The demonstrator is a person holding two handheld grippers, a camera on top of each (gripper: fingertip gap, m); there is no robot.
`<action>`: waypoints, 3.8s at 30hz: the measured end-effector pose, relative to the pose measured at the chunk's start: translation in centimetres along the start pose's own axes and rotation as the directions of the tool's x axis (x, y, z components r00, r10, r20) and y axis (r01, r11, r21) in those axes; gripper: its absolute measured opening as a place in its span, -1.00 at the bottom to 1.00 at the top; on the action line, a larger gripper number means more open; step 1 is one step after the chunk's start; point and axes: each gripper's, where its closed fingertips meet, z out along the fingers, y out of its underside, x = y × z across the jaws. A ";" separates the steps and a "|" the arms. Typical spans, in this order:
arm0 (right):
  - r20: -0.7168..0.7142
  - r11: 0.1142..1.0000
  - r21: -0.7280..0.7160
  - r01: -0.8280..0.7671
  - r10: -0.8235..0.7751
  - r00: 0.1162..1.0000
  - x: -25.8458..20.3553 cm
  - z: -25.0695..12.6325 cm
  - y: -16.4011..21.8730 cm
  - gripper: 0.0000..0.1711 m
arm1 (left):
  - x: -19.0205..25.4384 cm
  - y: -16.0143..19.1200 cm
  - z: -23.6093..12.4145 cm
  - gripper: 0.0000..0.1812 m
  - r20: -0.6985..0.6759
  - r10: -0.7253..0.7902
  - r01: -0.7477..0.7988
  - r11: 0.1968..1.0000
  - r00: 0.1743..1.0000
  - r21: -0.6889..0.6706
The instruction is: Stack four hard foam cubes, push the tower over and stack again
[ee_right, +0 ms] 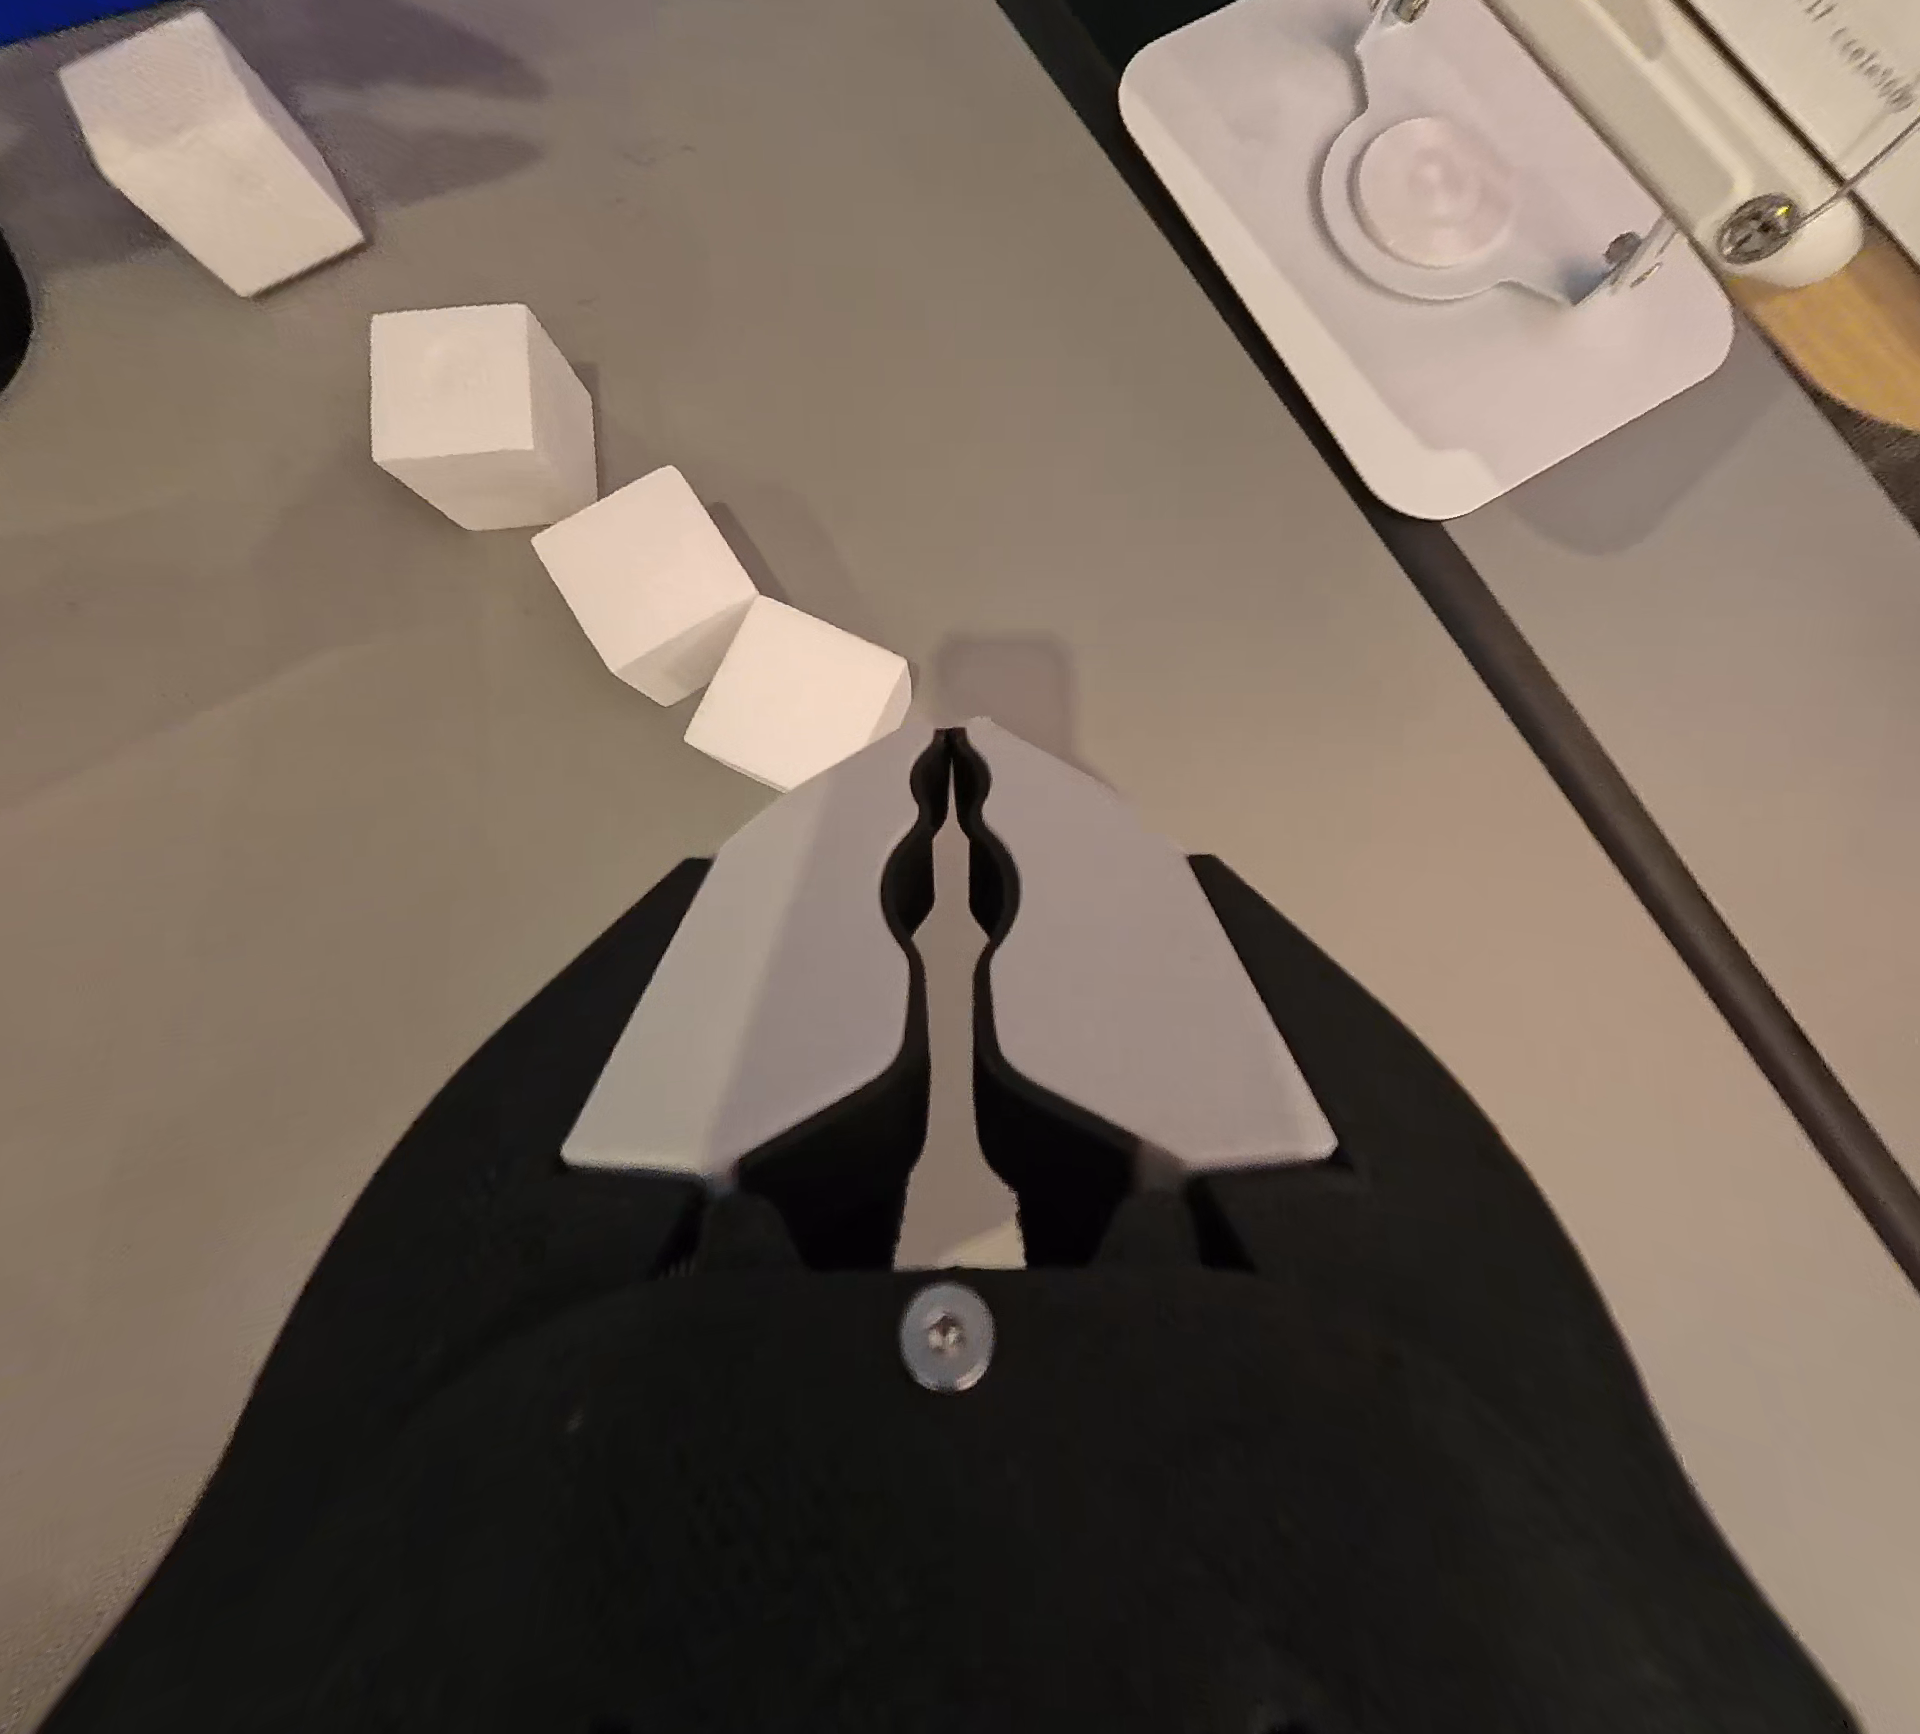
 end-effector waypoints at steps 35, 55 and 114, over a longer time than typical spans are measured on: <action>0.032 0.987 -0.131 -0.096 0.101 0.994 -0.9 2.7 1.9 -0.40 | -2.8 22.1 -0.9 -0.16 0.460 0.014 0.191 0.898 0.888 -0.396; -0.069 0.895 -0.431 -0.117 0.097 0.993 -4.6 9.7 5.7 -0.17 | -3.5 20.5 -1.8 -0.36 0.469 -0.027 0.189 0.934 0.883 -0.303; 0.084 0.997 0.063 -0.045 0.039 0.996 2.0 -5.5 1.5 -0.29 | 11.1 8.3 9.4 -0.16 -0.559 0.312 -0.396 0.918 0.769 -0.033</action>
